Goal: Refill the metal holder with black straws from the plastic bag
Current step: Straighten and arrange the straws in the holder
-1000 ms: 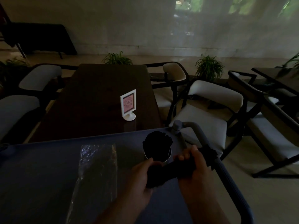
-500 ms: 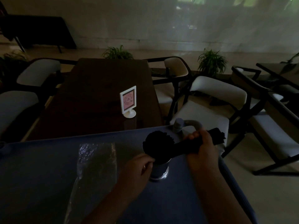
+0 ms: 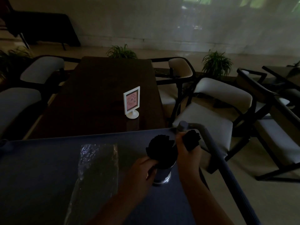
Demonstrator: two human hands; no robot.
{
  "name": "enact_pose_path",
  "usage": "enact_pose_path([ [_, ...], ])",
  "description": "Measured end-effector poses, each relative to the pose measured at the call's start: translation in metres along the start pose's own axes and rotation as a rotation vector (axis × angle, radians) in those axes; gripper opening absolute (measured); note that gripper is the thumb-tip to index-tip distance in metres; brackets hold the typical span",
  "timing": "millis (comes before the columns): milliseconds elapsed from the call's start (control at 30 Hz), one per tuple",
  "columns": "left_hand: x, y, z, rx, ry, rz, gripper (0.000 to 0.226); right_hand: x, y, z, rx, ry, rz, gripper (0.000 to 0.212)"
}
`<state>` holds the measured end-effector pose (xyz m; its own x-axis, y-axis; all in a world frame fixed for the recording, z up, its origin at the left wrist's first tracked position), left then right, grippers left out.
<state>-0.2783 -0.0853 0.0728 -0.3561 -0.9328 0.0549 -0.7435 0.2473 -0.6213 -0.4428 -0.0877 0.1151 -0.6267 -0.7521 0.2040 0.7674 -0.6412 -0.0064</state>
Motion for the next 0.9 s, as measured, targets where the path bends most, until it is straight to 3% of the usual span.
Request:
enact_pose_path([
  [33, -0.001, 0.000, 0.001, -0.002, -0.001, -0.008, 0.032, -0.002, 0.001, -0.008, -0.037, 0.020, 0.036, 0.010],
  [233, 0.000, -0.001, 0.004, 0.015, 0.008, -0.046, 0.029, -0.011, 0.002, -0.030, -0.153, 0.058, 0.188, 0.047],
  [367, -0.004, -0.009, 0.004, -0.110, -0.003, -0.051, 0.022, -0.006, -0.001, -0.018, -0.054, 0.023, 0.247, 0.043],
  [600, -0.004, -0.023, 0.004, -0.287, -0.105, -0.217, 0.019, 0.005, -0.001, 0.007, -0.254, -0.228, 0.316, 0.046],
  [667, -0.002, -0.025, 0.001, -0.315, -0.138, -0.249, 0.019, 0.007, 0.006, 0.007, -0.465, -0.365, 0.419, 0.040],
  [733, 0.002, -0.024, 0.001, -0.302, -0.147, -0.267, 0.021, 0.005, 0.012, -0.002, -0.713, -0.502, 0.542, 0.048],
  [800, 0.005, -0.022, 0.004, -0.267, -0.158, -0.262, 0.036, 0.001, 0.015, -0.010, -0.810, -0.495, 0.613, 0.057],
  [900, 0.011, -0.017, 0.008, -0.283, -0.242, -0.147, 0.079, 0.000, 0.015, -0.008, -0.711, -0.421, 0.589, 0.060],
])
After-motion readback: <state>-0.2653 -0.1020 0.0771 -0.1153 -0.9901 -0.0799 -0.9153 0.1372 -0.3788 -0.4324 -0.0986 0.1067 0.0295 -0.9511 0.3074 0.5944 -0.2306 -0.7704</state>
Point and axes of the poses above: each hand's wrist, its own x-axis towards the middle knuckle, its own y-axis out of the palm, z = x × y, the point moved 3 cm from there along x, towards the middle knuckle, and after that the axes turned 8 degrees about -y, right-handed, at the moved point
